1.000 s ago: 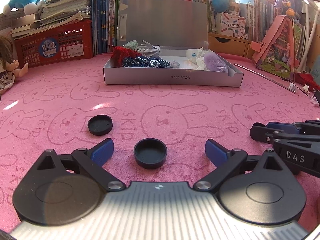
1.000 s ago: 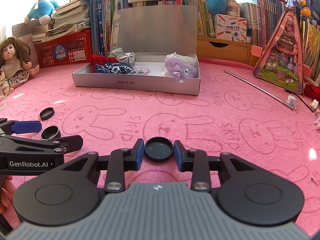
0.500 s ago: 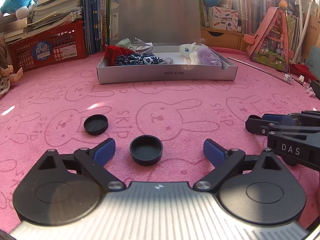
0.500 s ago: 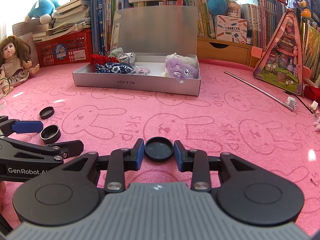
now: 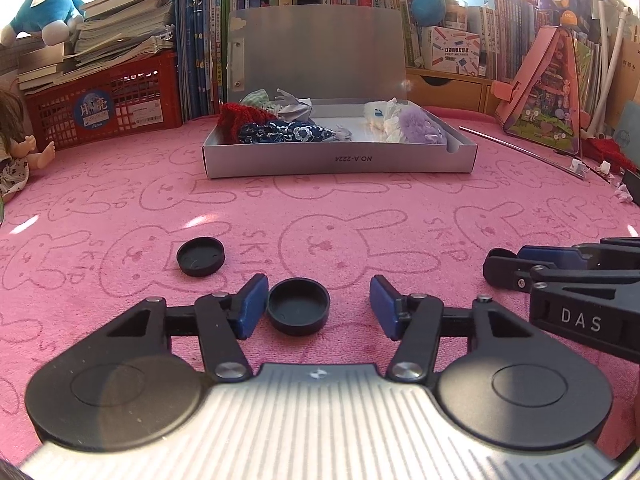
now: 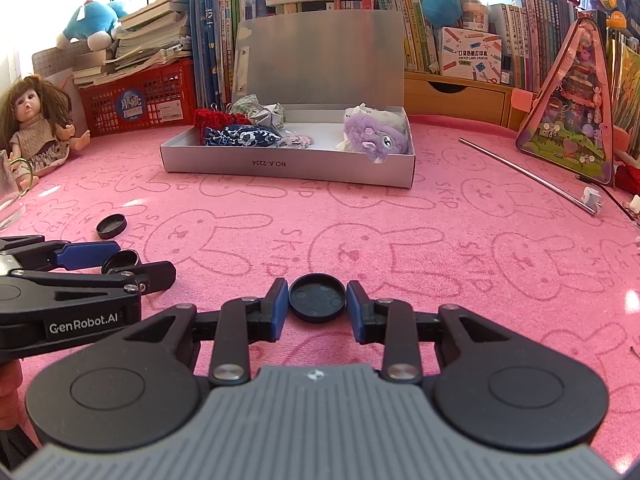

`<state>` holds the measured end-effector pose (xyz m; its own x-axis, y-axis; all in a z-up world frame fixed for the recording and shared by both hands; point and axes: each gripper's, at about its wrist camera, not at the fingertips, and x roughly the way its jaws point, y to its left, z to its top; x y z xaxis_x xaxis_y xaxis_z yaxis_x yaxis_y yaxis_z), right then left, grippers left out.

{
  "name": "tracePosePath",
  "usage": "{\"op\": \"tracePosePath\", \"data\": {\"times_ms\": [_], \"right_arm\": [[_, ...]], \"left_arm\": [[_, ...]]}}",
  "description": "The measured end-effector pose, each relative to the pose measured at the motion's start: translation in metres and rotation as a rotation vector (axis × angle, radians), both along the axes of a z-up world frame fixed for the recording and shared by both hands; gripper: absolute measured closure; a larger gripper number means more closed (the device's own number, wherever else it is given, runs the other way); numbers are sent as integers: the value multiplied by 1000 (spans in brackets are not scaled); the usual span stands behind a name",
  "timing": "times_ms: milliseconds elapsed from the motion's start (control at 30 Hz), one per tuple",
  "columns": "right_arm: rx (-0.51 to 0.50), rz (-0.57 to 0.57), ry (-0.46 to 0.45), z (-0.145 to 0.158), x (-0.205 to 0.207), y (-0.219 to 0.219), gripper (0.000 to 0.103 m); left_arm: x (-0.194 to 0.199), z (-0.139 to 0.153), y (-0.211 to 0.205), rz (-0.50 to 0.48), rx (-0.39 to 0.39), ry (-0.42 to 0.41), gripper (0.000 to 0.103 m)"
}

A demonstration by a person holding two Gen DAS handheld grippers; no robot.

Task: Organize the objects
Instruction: 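Close the left gripper on another black cap while the right gripper holds its cap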

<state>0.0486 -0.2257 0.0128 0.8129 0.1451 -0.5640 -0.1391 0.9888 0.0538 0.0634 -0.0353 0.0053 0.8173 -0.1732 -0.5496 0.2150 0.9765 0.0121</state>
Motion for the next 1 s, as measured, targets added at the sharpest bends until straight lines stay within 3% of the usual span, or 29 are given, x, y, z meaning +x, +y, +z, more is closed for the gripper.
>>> {"op": "tracePosePath", "data": {"times_ms": [433,600,1000], "right_arm": [[-30,29,-7,0,0,26,66],[-11,32,-2,0,0,32,66],[7,11,-3,5,3,33,66]], "left_arm": [[-2,-1,3,6,-7,-7,43],[-8,0,2,2,-12,-15,67],[-7,5,1,4,-20,-9,67]]}}
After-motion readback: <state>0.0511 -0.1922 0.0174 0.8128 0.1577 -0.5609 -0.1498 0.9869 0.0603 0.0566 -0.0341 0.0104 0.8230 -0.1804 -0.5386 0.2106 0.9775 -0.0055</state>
